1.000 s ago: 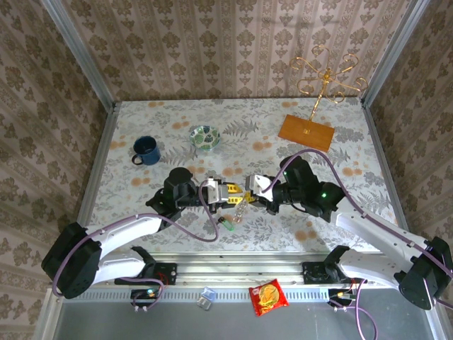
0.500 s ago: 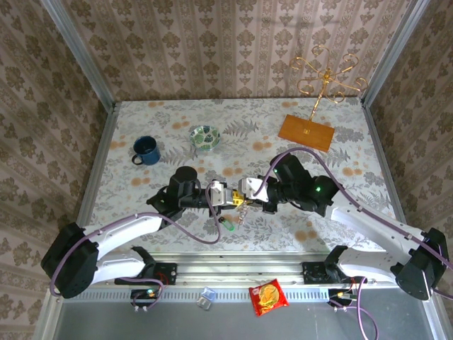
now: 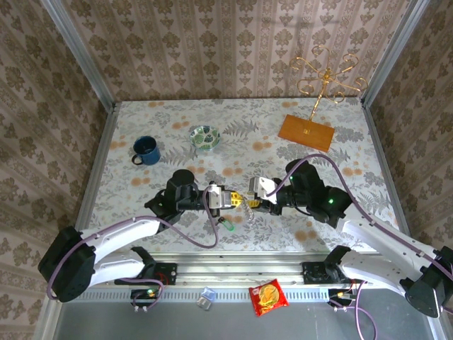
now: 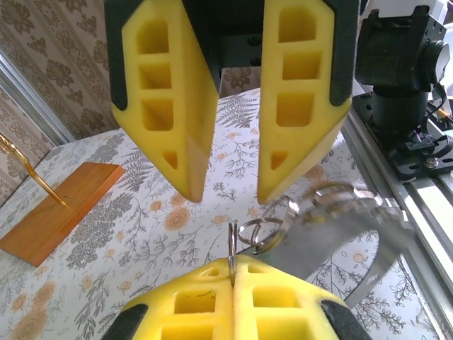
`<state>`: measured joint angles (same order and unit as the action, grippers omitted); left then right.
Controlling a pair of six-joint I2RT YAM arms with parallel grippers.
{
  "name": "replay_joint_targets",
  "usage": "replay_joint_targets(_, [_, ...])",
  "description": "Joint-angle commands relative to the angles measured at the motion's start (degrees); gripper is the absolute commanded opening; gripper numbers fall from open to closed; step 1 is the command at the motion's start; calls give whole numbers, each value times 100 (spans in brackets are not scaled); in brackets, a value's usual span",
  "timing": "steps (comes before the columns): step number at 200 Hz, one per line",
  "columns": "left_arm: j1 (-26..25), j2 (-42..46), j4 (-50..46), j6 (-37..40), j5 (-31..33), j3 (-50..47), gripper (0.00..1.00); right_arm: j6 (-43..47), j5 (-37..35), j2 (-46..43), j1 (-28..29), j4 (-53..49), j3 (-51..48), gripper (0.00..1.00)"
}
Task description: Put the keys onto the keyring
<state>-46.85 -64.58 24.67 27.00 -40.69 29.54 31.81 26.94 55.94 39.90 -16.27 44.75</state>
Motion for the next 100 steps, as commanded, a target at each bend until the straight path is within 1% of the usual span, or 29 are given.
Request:
replay_joint_targets(1, [-26,129,415,-67,-151,-49,0,-188,243,52,-3,212,-54,30])
replay_joint_targets(52, [-38,75,482,-148,-216,-43,0,-172,294,197,0,239,16,23])
replay_joint_targets(100, [-47,6,636,-251,-265,-37,0,-157,328,303,9,239,86,11])
